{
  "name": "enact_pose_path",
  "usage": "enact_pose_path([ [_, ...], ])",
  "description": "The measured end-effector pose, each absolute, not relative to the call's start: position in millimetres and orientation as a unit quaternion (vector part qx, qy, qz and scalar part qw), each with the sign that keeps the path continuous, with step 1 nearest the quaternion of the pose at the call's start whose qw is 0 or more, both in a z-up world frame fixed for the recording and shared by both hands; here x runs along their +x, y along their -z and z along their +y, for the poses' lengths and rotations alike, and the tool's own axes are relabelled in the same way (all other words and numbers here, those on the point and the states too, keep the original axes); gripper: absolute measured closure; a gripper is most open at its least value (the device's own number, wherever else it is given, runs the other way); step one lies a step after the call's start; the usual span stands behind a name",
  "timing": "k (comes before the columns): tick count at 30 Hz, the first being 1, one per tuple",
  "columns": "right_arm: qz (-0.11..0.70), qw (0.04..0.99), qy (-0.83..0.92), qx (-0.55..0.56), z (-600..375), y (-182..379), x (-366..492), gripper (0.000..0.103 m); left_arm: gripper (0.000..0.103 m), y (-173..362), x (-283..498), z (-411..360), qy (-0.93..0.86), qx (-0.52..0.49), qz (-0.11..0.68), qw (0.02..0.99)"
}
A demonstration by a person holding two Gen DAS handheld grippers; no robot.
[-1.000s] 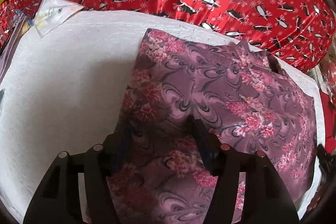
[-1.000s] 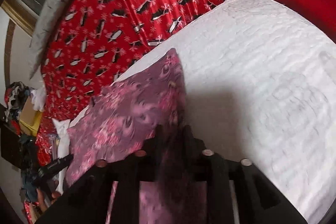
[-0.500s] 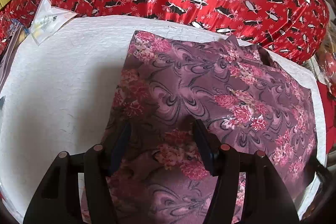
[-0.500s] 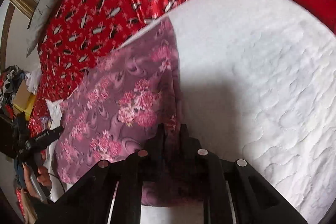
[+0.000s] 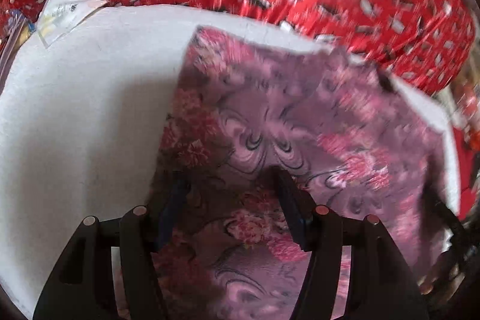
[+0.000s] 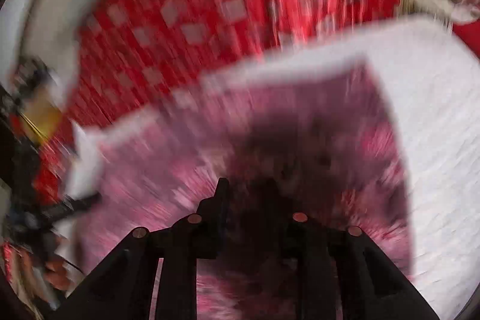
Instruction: Fold small clothes
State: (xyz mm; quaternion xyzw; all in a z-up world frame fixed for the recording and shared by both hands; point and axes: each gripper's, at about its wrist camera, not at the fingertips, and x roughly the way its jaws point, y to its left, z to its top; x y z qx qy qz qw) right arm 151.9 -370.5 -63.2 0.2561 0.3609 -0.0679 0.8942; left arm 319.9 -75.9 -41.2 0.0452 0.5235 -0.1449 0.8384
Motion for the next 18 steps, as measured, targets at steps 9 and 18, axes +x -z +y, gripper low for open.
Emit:
enact_pose_path([
  [9,0.257,0.884,0.199,0.336,-462,31,143,0.060,0.039,23,323,-67,0.188,-0.032,0.512,0.838],
  [18,0.281,0.882,0.182,0.330,-480,54,166,0.098,0.034,33,320,-93,0.158,0.053,0.499,0.850],
])
